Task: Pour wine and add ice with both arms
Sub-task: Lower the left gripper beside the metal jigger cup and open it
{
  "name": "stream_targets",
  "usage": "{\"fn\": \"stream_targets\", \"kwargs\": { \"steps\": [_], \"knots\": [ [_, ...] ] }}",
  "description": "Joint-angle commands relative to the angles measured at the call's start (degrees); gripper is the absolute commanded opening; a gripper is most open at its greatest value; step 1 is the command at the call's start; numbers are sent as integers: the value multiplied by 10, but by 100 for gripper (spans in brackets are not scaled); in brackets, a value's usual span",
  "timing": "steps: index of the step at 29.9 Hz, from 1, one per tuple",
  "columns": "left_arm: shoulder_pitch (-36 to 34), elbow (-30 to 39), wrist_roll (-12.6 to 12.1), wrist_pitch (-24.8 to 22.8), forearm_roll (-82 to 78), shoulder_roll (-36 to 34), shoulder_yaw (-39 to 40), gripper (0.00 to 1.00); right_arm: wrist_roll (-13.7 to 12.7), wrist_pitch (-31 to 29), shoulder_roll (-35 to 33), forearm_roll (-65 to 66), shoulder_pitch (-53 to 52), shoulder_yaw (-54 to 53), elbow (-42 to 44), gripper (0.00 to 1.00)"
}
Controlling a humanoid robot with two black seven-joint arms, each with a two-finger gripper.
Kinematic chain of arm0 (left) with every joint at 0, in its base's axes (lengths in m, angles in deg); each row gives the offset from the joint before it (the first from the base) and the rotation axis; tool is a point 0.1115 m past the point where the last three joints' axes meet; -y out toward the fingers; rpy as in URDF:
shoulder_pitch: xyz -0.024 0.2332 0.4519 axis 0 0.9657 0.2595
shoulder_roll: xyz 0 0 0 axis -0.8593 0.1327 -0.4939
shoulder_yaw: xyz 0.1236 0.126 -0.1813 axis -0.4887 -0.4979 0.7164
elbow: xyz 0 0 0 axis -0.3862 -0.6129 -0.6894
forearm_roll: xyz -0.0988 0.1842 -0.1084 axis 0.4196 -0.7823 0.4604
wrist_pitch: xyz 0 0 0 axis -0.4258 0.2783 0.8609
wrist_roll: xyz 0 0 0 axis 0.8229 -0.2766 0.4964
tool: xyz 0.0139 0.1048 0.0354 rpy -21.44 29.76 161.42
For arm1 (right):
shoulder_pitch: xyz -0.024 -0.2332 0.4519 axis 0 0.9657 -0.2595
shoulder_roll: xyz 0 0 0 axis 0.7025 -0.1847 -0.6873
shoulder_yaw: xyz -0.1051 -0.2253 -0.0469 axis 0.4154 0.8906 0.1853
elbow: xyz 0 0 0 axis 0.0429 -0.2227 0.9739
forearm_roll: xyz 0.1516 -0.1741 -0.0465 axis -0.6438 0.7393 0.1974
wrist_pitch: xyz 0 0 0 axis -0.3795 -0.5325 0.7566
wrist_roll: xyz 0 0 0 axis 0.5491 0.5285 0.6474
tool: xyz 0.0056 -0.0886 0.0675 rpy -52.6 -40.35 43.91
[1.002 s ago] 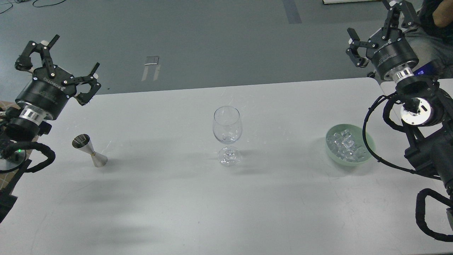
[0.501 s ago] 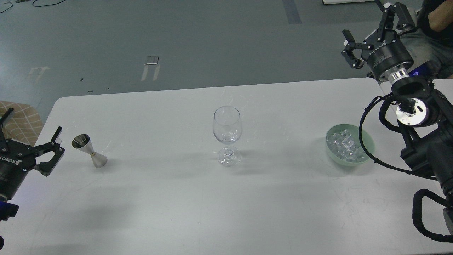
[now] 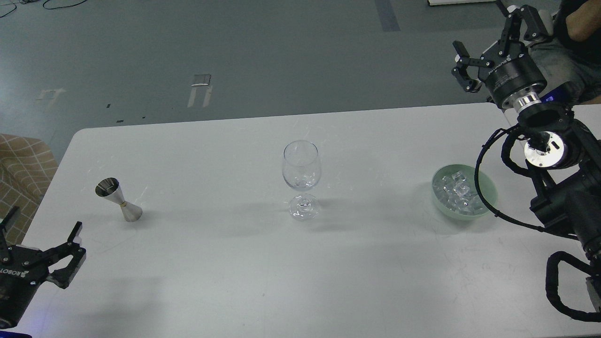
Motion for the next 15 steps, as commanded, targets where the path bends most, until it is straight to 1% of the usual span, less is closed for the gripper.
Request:
{"fn": "stream_targets", "kwargs": {
  "steps": [1, 2, 4, 6, 8, 10, 12, 15],
  "knots": [
    [-5, -2, -13, 36, -5, 28, -5, 98, 0, 9, 1, -1, 0, 0, 0, 100],
    [-8, -2, -15, 58, -7, 38, -5, 98, 0, 13, 1, -1, 0, 0, 0, 100],
    [-23, -2, -16, 85, -15, 47, -5, 98, -1, 16, 1, -1, 0, 1, 0, 100],
    [-35, -3, -16, 103, -23, 52, -5, 98, -1, 16, 1, -1, 1, 1, 0, 100],
    [-61, -6, -16, 132, -38, 62, -5, 98, -1, 17, 2, -1, 1, 6, 0, 100],
    [-83, -13, -14, 142, -43, 69, -5, 98, -1, 19, 2, -1, 0, 13, 0, 100],
    [-100, -25, -16, 143, -44, 81, -6, 98, -1, 19, 2, -1, 0, 14, 0, 100],
    [-110, -33, -14, 143, -46, 96, -7, 99, -1, 19, 2, -1, 1, 14, 0, 100]
  ]
}}
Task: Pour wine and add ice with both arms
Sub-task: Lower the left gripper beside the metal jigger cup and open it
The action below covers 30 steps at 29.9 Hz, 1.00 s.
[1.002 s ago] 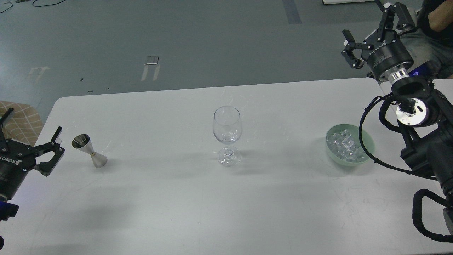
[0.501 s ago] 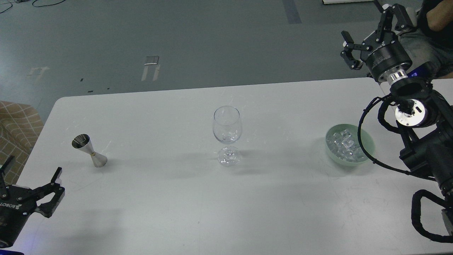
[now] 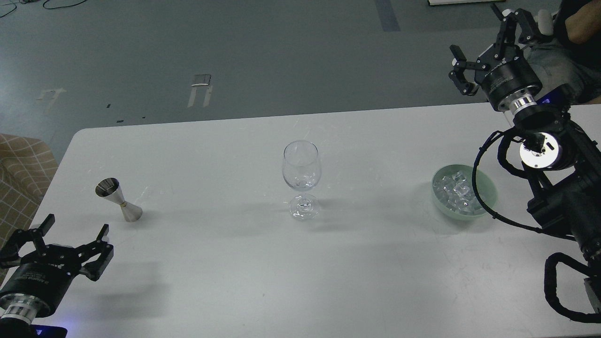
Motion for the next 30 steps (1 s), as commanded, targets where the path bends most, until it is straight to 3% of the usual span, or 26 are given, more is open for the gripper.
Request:
{"fn": "stream_targets", "kwargs": {
  "steps": [1, 9, 30],
  "knots": [
    [-17, -14, 0, 1, -9, 25, -5, 99, 0, 0, 0, 0, 1, 1, 0, 100],
    [-53, -64, -8, 0, -50, 80, -17, 99, 0, 1, -1, 0, 4, 1, 0, 100],
    [-181, -211, -1, -11, -106, 113, -35, 99, 0, 1, -3, 1, 8, 1, 0, 100]
  ]
}}
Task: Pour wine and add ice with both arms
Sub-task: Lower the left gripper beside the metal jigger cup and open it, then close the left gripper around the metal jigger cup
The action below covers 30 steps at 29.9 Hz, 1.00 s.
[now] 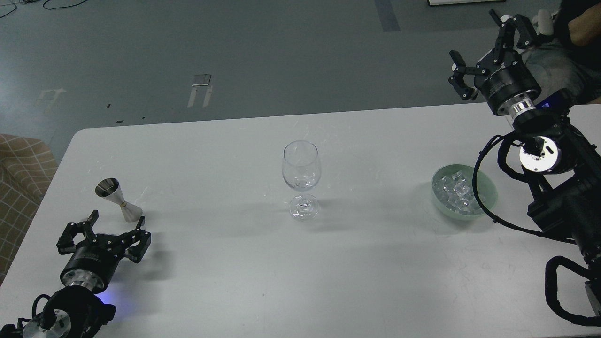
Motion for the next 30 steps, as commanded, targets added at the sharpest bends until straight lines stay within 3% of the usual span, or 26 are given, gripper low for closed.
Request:
{"fn": "stream_targets", "kwargs": {
  "steps": [1, 15, 26, 30],
  "knots": [
    [-21, -20, 0, -6, -9, 7, 0, 98, 0, 0, -2, 0, 1, 0, 0, 100],
    [-95, -118, 5, -45, -26, 4, 0, 99, 0, 0, -2, 0, 4, -1, 0, 100],
    [-119, -149, 4, -48, -26, 5, -6, 94, 0, 0, -3, 0, 4, -1, 0, 100],
    [-139, -183, 3, -76, -26, 3, -8, 91, 0, 0, -3, 1, 5, -1, 0, 100]
  ]
}}
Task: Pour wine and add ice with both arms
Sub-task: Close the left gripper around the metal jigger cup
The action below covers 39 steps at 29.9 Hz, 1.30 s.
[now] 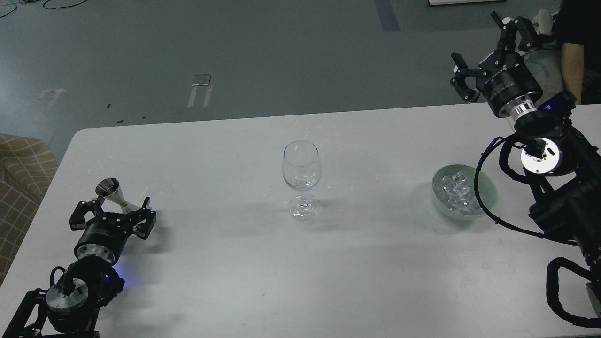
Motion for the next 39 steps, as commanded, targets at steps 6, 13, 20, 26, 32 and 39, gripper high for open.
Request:
{"fn": "stream_targets", "kwargs": {
  "steps": [6, 13, 20, 26, 32, 39],
  "knots": [
    [-33, -56, 3, -37, -4, -5, -2, 87, 0, 0, 0, 0, 3, 0, 0, 100],
    [-39, -72, 23, -42, -42, -3, -2, 87, 0, 0, 0, 1, 3, 0, 0, 100],
    [-48, -79, 33, -39, -45, -3, -2, 86, 0, 7, -2, 0, 3, 0, 0, 100],
    [-60, -105, 43, -42, -46, -3, -10, 86, 1, 8, 0, 0, 3, 0, 0, 100],
    [-61, -103, 59, -37, -46, -4, -15, 85, 0, 8, -2, 1, 4, 0, 0, 100],
    [-59, -100, 44, -45, -46, -2, -19, 73, 0, 8, -2, 0, 4, 0, 0, 100]
  ]
}}
